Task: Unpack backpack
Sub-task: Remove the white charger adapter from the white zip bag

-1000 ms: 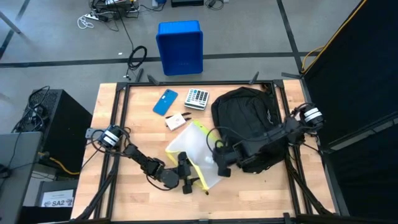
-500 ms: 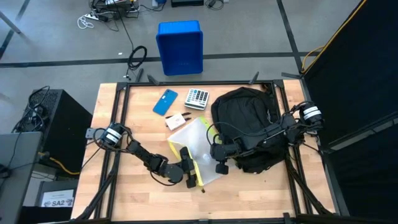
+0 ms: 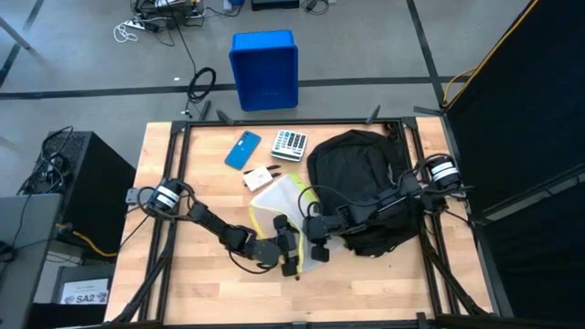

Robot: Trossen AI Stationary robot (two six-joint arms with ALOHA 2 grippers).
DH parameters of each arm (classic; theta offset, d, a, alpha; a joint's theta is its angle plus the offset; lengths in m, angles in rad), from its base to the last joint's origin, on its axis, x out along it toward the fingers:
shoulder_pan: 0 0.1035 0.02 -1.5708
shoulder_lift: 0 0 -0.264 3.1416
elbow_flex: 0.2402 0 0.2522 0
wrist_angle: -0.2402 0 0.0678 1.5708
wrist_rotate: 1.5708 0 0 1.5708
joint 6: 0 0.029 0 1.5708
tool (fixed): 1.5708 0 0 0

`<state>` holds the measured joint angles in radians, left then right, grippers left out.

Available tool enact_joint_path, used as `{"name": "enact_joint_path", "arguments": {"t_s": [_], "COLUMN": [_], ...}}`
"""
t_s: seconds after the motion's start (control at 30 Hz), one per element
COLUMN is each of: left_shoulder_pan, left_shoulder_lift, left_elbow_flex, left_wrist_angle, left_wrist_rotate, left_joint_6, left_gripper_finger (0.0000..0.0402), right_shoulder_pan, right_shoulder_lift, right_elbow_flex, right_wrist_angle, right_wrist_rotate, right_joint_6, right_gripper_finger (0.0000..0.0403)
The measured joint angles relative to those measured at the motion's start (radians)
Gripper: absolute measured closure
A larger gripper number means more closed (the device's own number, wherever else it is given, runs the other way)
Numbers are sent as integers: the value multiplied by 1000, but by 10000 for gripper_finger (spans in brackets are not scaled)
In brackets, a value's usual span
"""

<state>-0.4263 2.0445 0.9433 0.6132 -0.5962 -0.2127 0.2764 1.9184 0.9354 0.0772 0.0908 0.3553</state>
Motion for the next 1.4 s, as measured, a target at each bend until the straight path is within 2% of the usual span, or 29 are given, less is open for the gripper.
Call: {"name": "enact_joint_path", "arguments": {"t_s": [0.13, 0.23, 0.43, 0.67, 0.7, 1.0, 1.27, 1.4], "left_shoulder_pan": [0, 0, 2, -5, -7, -67, -171, -202], "left_shoulder_lift": [0, 0, 0, -11, -21, -120, -249, -278], "left_elbow_flex": [1, 2, 1, 0, 0, -9, -7, -6], "left_wrist_angle": [-31, -67, -105, -101, -102, -208, -398, -401], "left_wrist_rotate": [-4, -13, -19, 3, 6, 29, -130, -159], "left_joint_6": [-23, -47, -82, -95, -96, -42, -66, -76], "left_gripper_finger": [103, 134, 227, 379, 389, 401, 401, 401], "right_shoulder_pan": [0, -1, -1, -1, -1, 0, -1, -4], "right_shoulder_lift": [2, -3, -5, -4, -4, -3, -3, -3], "right_elbow_flex": [1, 0, -1, -1, -1, -1, -1, -2], "right_wrist_angle": [4, 7, 9, 8, 8, 0, -7, -5], "right_wrist_rotate": [-2, -3, -6, -8, -8, -7, -9, -9], "right_joint_6": [8, 9, 10, 13, 13, 15, 18, 18], "right_gripper_finger": [389, 388, 393, 397, 396, 393, 400, 396]}}
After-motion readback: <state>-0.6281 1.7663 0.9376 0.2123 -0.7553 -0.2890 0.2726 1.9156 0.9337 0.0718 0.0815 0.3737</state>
